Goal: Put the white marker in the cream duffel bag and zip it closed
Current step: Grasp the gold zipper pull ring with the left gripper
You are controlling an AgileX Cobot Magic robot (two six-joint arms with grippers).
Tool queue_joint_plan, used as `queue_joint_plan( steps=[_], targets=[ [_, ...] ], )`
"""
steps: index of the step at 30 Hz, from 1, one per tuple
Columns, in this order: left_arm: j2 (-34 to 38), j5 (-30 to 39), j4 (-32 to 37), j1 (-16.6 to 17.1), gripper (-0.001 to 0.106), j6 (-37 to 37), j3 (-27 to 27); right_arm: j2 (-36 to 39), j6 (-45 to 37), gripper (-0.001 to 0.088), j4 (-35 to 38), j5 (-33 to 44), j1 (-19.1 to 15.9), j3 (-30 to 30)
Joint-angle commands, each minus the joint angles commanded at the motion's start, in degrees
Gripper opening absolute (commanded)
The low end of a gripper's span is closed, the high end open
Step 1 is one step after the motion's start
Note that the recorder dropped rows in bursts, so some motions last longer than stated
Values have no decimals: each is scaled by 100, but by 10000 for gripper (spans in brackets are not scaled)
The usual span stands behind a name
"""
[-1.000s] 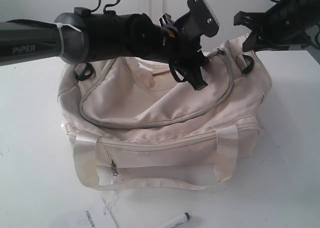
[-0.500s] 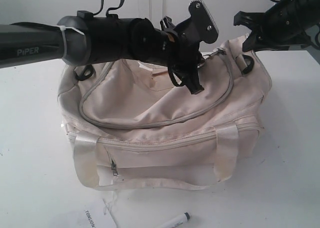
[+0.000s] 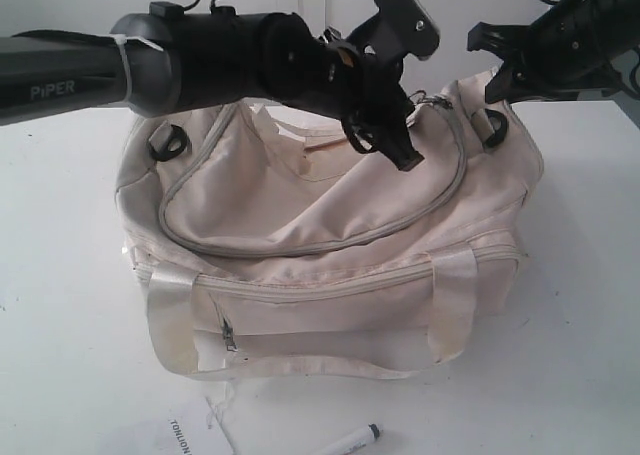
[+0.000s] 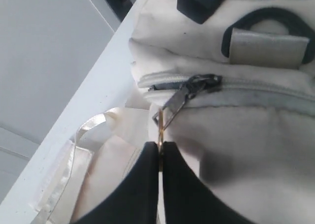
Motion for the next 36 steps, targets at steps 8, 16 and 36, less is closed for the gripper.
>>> queue_joint_plan(
  steps=[8, 16, 36],
  targets=[
    [0, 902, -918, 0, 0, 28, -544, 0, 0, 0, 0, 0, 0, 0],
    [0, 1122, -1648, 0, 0, 28, -737, 0, 0, 0, 0, 0, 0, 0],
    [0, 2221, -1947, 0, 0, 742, -737, 0, 0, 0, 0, 0, 0, 0]
  ],
)
